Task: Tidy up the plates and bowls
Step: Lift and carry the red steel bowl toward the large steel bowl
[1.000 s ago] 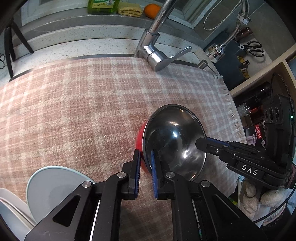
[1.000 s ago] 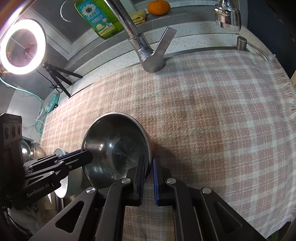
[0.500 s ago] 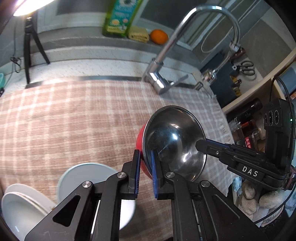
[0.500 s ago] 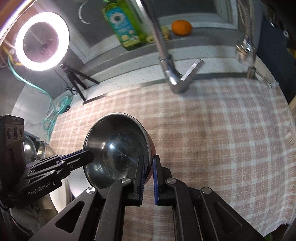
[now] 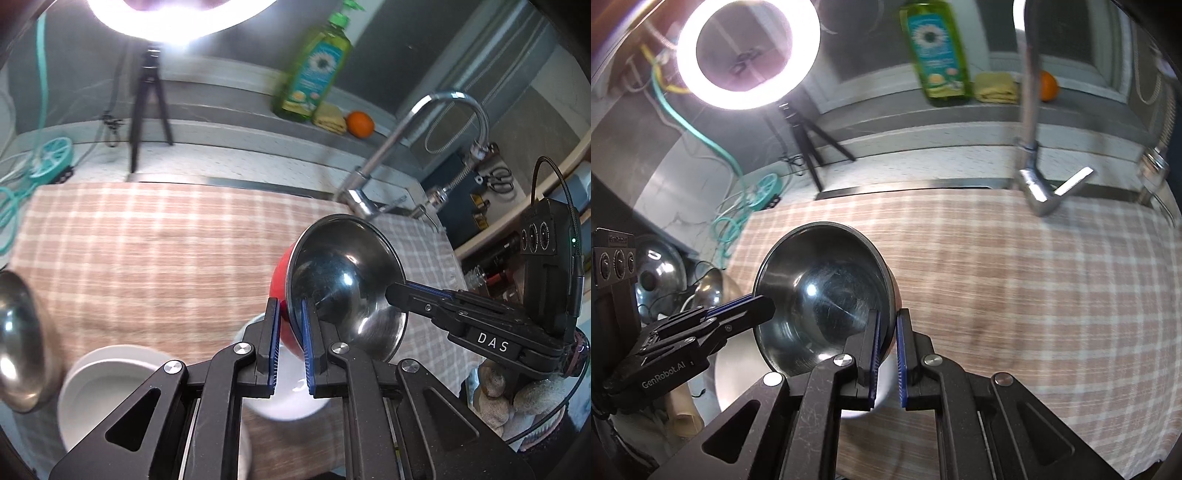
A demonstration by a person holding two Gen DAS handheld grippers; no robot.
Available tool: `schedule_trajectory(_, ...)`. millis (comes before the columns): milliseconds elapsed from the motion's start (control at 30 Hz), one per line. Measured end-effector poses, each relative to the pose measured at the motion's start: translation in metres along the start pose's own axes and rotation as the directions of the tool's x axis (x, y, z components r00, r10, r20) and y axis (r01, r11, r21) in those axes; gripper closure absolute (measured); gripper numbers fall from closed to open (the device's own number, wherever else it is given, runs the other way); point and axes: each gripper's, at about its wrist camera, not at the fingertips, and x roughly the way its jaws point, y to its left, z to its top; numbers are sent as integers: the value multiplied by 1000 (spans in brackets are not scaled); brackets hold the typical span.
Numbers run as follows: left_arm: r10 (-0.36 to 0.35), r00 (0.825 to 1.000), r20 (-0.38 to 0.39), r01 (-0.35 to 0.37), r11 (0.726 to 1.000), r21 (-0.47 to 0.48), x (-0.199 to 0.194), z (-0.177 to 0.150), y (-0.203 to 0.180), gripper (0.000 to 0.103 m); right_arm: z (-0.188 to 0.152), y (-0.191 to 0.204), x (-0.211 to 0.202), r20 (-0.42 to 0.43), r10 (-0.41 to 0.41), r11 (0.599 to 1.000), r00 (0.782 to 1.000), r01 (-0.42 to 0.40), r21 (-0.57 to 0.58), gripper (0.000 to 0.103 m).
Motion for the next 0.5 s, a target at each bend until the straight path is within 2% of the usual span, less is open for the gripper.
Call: schedule_trajectory(500, 96, 992, 85, -86, 990, -113, -75, -22, 84, 94, 6, 116, 28, -25, 68, 986, 997, -71, -154, 95)
